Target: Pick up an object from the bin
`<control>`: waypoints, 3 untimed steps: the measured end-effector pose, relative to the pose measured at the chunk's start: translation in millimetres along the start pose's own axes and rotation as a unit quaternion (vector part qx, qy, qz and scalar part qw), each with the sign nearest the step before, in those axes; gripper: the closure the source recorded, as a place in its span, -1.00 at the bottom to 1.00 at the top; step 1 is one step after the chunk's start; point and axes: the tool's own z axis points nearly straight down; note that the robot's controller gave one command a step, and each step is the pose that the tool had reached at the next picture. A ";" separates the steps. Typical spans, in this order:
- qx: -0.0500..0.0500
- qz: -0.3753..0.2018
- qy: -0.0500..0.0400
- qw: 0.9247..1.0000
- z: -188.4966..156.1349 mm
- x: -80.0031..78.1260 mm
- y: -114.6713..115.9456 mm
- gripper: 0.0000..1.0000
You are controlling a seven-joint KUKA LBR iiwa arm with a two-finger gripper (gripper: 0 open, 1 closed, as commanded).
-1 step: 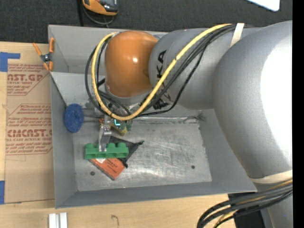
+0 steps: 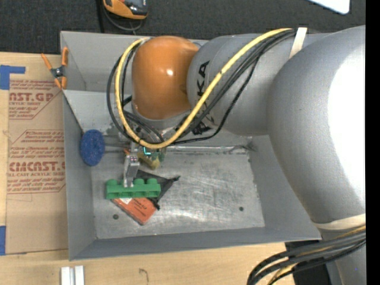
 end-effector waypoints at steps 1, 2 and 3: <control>-0.001 -0.015 -0.003 1.000 48.5 25.6 11.7 -1.00; 0.000 -0.033 0.002 0.999 77.0 15.2 -10.0 -1.00; 0.004 -0.036 0.000 0.999 84.7 34.9 36.6 1.00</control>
Offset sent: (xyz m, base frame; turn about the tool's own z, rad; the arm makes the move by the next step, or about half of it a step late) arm 0.0025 -0.0309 -0.0833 -0.0762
